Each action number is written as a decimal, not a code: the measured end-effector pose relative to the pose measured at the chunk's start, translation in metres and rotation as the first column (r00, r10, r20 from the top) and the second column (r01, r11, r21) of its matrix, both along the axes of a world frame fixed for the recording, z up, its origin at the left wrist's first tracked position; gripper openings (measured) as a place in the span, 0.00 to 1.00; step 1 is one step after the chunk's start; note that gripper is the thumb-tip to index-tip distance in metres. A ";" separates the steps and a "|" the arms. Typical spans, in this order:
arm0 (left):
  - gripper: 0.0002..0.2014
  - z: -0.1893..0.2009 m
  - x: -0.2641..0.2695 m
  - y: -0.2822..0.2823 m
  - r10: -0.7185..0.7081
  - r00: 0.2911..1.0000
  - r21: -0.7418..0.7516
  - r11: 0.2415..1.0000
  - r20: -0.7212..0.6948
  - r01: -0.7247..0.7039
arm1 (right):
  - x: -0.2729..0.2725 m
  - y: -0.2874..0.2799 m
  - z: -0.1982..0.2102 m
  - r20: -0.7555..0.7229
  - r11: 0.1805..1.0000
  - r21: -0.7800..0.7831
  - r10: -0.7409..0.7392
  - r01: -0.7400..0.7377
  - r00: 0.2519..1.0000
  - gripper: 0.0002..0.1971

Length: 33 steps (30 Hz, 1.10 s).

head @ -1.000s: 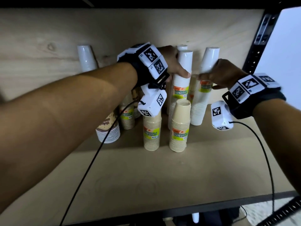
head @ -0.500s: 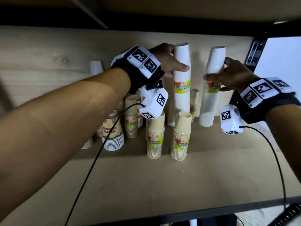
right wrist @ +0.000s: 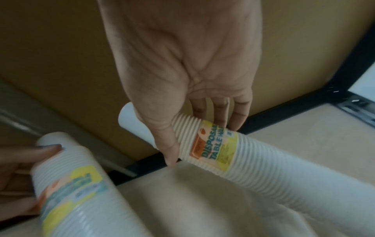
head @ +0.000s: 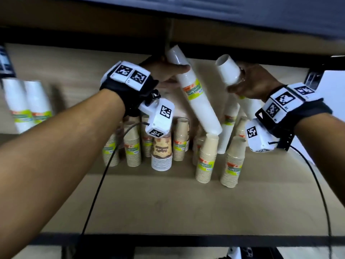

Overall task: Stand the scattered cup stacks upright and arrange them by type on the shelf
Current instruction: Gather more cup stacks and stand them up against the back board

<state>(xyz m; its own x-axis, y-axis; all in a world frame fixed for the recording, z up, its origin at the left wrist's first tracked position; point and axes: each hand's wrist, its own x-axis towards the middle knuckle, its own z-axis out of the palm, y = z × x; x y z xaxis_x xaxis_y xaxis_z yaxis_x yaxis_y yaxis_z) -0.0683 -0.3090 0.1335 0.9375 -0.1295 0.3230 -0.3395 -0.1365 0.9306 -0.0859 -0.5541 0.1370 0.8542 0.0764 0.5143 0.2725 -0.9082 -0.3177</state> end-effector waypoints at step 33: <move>0.32 0.006 -0.068 0.226 0.386 0.922 -0.222 0.897 -0.022 -0.381 | -0.022 0.208 0.026 -0.102 0.955 -0.234 0.161 -0.181 0.982 0.41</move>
<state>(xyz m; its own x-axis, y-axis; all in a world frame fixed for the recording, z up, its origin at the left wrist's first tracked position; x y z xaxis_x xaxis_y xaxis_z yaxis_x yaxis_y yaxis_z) -0.1360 -0.0827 0.1391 0.8925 0.3148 0.3231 -0.3227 -0.0549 0.9449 -0.1074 -0.3463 0.1633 0.8557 0.3377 0.3920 0.4125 -0.9026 -0.1228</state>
